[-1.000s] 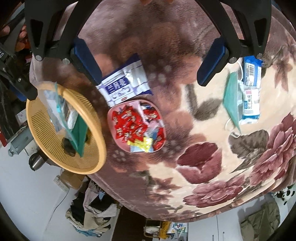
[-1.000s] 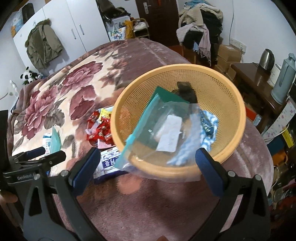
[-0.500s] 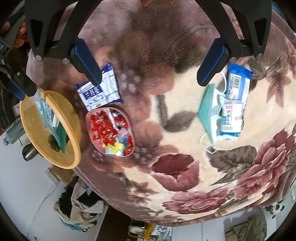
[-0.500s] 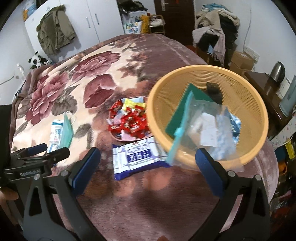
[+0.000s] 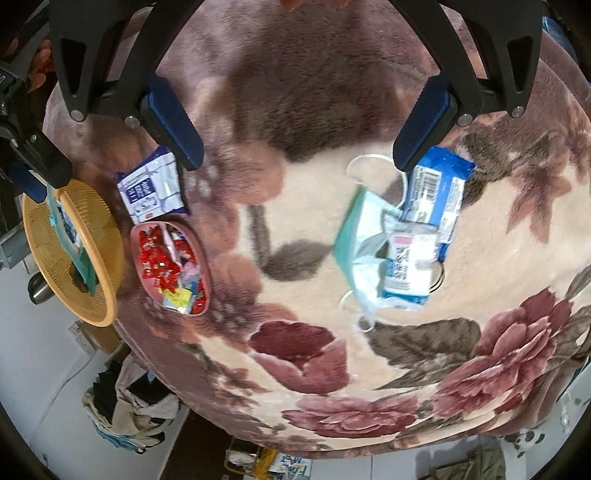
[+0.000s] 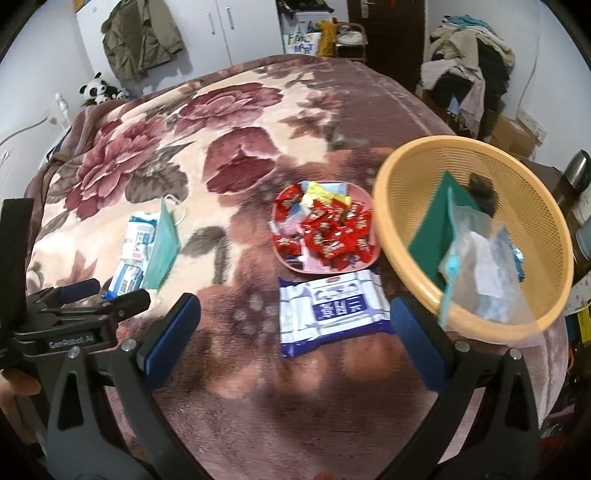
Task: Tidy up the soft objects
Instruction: 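Move both tools back to the wipe pack and gauze pack on the blanket, then grasp the blue wet-wipe pack with the left tool while the right tool grasps the white gauze pack, then carry the wipe pack and gauze pack in both tools over the yellow basket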
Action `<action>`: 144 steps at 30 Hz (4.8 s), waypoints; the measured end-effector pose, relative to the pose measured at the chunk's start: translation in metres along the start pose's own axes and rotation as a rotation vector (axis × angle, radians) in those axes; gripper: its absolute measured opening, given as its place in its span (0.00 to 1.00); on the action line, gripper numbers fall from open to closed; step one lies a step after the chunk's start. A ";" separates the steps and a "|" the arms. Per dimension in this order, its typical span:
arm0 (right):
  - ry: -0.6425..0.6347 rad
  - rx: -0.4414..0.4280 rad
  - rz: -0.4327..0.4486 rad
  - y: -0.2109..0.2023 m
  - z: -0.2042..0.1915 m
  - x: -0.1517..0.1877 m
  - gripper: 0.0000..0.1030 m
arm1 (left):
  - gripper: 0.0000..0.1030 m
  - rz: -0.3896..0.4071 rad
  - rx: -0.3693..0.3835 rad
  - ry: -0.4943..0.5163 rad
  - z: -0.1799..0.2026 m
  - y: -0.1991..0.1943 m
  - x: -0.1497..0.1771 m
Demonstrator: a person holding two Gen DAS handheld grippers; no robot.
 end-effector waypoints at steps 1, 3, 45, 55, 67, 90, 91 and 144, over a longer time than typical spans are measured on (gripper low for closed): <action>-0.003 -0.003 -0.004 0.002 -0.003 0.000 1.00 | 1.00 -0.003 -0.004 -0.006 -0.004 0.002 0.001; -0.011 -0.012 -0.017 0.009 -0.010 0.000 1.00 | 1.00 -0.010 -0.008 -0.017 -0.013 0.005 0.002; -0.126 -0.155 -0.187 0.151 -0.113 -0.016 1.00 | 0.60 -0.112 -0.089 -0.210 -0.155 0.121 0.000; -0.168 -0.342 -0.210 0.190 -0.190 -0.033 0.99 | 0.60 -0.082 -0.127 -0.335 -0.229 0.111 0.011; 0.012 -0.265 -0.293 0.259 -0.191 -0.021 0.58 | 0.69 -0.089 -0.087 -0.389 -0.250 0.138 0.010; -0.030 -0.372 -0.294 0.154 -0.173 0.032 0.39 | 0.59 -0.052 -0.114 -0.320 -0.202 0.057 0.048; -0.026 -0.372 -0.291 0.150 -0.171 0.034 0.39 | 0.59 -0.053 -0.116 -0.315 -0.199 0.054 0.051; 0.394 -0.077 0.222 -0.086 0.217 -0.020 0.39 | 0.59 0.094 0.227 0.299 0.317 -0.044 -0.065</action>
Point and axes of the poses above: each gripper's, at about its wrist camera, not at the fingertips, and y roughly the way its jaws point, z to its right, x to its underside, the point moved 1 cm from there along y, roughly the way its jaws point, and after that the axes turned 13 degrees about -x, right-handed, at the moved point
